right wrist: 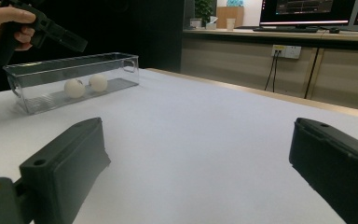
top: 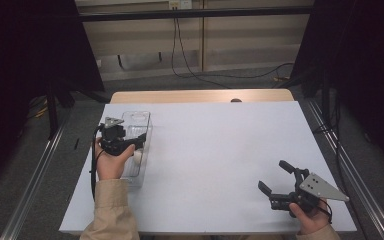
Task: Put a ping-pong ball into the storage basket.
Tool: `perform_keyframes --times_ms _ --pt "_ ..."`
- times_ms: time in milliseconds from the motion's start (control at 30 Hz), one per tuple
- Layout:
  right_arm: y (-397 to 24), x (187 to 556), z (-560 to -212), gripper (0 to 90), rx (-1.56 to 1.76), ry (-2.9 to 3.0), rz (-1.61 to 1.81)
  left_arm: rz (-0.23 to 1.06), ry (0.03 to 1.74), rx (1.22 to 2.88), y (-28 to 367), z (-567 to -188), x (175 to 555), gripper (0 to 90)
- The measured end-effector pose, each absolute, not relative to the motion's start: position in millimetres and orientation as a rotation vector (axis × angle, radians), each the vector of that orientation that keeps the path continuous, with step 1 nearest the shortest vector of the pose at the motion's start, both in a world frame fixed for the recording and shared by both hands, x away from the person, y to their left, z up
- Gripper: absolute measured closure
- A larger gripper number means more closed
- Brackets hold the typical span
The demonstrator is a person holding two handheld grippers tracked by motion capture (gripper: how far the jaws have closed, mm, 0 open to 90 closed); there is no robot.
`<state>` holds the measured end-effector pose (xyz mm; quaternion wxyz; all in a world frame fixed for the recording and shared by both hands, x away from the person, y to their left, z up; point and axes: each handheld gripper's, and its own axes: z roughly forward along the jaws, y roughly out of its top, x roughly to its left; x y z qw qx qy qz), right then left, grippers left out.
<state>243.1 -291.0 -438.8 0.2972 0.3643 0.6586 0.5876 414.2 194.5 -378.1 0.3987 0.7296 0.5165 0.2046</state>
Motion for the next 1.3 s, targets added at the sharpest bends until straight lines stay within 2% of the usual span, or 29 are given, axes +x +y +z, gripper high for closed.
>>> perform_keyframes --times_ms 867,1300 --pt "-290.6 243.0 -439.1 3.0 0.967 1.752 1.562 0.501 1.205 1.807 190.8 -377.5 389.6 7.2" --pt "-290.9 242.9 -438.7 3.0 0.961 1.751 1.56 0.495 1.143 1.78 188.9 -383.5 378.1 7.0"
